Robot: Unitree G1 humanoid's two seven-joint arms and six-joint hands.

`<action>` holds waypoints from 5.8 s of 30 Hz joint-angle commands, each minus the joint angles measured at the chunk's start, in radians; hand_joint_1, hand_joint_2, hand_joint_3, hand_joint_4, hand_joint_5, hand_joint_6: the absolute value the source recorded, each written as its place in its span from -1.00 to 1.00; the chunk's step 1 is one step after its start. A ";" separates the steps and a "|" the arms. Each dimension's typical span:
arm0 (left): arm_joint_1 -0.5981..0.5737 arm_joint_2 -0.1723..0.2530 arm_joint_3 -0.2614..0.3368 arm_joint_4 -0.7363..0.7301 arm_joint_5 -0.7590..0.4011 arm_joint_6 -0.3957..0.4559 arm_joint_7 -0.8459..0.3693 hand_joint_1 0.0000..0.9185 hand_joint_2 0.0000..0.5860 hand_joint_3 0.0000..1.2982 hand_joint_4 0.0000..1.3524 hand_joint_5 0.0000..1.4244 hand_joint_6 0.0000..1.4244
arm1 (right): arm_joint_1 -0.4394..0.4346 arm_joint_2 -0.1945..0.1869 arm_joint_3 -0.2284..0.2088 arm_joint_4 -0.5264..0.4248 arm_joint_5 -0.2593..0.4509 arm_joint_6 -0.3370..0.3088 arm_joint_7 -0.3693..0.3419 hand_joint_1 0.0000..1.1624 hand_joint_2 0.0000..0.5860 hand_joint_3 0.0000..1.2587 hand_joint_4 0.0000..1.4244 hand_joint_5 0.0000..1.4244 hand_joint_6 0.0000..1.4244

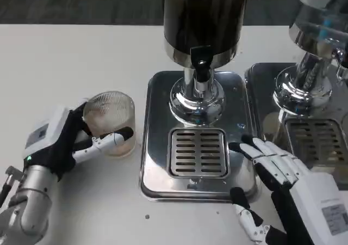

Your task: Grasp the cup under the faucet to collect the drink, then remove the cup.

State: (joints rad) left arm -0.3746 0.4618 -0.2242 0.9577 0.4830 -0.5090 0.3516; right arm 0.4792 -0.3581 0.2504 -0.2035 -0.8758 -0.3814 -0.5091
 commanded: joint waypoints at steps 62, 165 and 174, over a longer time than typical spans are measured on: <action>0.067 -0.069 -0.035 -0.129 0.101 -0.202 0.221 -0.47 -0.60 -0.05 0.18 0.46 0.79 | 0.026 0.066 -0.032 -0.034 0.033 -0.008 -0.038 -0.48 0.66 -0.57 -0.74 -0.74 -0.75; 0.051 0.116 0.228 -0.462 -0.923 -0.215 -0.841 -1.00 -0.59 -0.28 -0.33 -0.40 -0.48 | -0.078 0.180 0.001 0.060 0.104 0.000 -0.009 -0.48 0.66 -0.46 -0.67 -0.65 -0.65; -0.061 0.125 0.321 -0.629 -1.255 0.394 -1.266 -1.00 -0.76 -0.42 -0.44 -0.51 -0.64 | -0.098 0.175 0.002 0.079 0.133 -0.002 0.006 -0.48 0.66 -0.45 -0.65 -0.65 -0.65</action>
State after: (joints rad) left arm -0.4023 0.5853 0.0801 0.3473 -0.7341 -0.2368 -0.8526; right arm 0.3864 -0.1741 0.2515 -0.1281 -0.7557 -0.3676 -0.5086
